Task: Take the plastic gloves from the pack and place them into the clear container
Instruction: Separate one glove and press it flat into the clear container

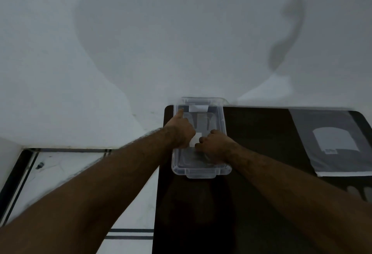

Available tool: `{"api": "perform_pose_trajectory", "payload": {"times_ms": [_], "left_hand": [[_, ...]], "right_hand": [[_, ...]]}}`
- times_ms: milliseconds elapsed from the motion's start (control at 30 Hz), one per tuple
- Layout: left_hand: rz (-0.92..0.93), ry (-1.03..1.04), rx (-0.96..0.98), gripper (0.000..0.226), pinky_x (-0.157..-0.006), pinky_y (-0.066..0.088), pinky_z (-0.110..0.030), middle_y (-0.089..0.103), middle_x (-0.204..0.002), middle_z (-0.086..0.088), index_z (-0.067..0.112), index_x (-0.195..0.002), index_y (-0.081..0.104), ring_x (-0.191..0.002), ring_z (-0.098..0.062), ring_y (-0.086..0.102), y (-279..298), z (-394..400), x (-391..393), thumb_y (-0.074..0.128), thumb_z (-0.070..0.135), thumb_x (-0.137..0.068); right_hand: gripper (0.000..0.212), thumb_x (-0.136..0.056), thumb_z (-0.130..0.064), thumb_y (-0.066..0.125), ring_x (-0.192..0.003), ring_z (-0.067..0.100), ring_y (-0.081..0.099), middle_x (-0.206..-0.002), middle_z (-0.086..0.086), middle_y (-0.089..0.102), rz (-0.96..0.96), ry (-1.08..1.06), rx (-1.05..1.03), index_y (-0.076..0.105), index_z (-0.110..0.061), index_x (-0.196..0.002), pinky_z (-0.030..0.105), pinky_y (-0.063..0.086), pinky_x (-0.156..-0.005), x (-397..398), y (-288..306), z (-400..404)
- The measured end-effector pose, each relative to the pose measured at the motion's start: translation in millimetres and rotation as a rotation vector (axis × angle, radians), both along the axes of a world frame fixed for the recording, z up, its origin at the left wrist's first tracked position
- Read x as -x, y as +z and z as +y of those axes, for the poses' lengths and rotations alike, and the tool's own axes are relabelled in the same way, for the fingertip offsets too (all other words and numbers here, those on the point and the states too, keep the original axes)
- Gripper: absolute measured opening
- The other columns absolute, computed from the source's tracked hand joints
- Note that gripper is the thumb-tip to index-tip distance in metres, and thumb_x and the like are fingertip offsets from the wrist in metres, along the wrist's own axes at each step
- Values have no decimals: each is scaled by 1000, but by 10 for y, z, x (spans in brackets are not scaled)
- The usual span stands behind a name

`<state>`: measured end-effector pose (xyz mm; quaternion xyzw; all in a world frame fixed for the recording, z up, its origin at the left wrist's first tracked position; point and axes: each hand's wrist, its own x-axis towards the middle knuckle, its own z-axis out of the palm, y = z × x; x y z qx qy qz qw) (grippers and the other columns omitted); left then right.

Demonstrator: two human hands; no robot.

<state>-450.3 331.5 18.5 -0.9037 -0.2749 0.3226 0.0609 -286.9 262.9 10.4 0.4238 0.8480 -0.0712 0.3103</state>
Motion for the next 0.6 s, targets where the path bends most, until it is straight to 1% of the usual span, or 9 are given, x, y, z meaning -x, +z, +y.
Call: {"api": "perform_pose_trajectory", "payload": {"times_ms": [100, 133, 233, 333, 367, 433, 500, 600], "left_hand": [[22, 50, 3, 39, -125, -7, -70, 72, -136, 0, 24, -135, 69, -141, -26, 55, -13, 61, -1, 61, 45, -102], [42, 63, 10, 40, -124, -8, -70, 71, -138, 0, 24, -136, 68, -143, -27, 54, -14, 72, -6, 59, 44, -103], [71, 73, 11, 40, -124, -6, -71, 71, -138, -1, 22, -136, 68, -144, -28, 53, -30, 104, -12, 59, 44, -104], [-16, 52, -46, 38, -126, 1, -70, 73, -133, -1, 24, -134, 68, -137, -27, 58, -41, 146, -39, 65, 41, -101], [-34, 50, -58, 36, -126, 1, -70, 73, -132, -1, 25, -134, 69, -136, -26, 59, -53, 161, -51, 66, 39, -100], [-17, 67, -63, 37, -125, -3, -72, 73, -133, -1, 26, -135, 68, -138, -26, 57, -85, 188, -85, 66, 40, -100], [41, 94, -62, 40, -123, -7, -75, 72, -136, -2, 27, -137, 66, -142, -29, 55, -127, 208, -109, 67, 42, -100], [42, 131, -46, 43, -123, -7, -76, 69, -142, -3, 26, -141, 63, -147, -30, 51, -151, 234, -97, 66, 43, -101]], "right_hand": [[66, -91, -36, 80, -122, 34, 65, -141, 9, 63, 5, 38, -24, 52, -25, -149, 57, 41, -116, 0, -14, 4], [67, -90, -35, 81, -123, 35, 64, -141, 10, 63, 9, 44, -26, 52, -25, -149, 58, 40, -117, -8, -20, 4], [62, -92, -34, 79, -126, 37, 62, -142, 10, 62, 6, 51, -16, 53, -25, -148, 60, 38, -119, -22, -26, 5], [54, -99, -30, 73, -130, 38, 60, -145, 12, 61, -14, 63, -14, 52, -26, -149, 61, 35, -122, -14, -8, 16], [52, -100, -29, 71, -131, 39, 60, -145, 13, 60, -19, 62, -13, 53, -25, -149, 62, 34, -122, -7, -11, 23], [50, -101, -31, 69, -132, 40, 59, -145, 13, 60, -21, 58, -8, 54, -26, -148, 64, 34, -122, 4, -14, 25], [49, -101, -36, 70, -130, 40, 60, -144, 12, 61, -19, 57, -14, 55, -26, -146, 65, 35, -121, 1, -46, 22], [54, -99, -41, 72, -131, 38, 60, -146, 10, 61, -28, 22, 28, 54, -27, -147, 64, 35, -121, 17, -38, 17]]}}
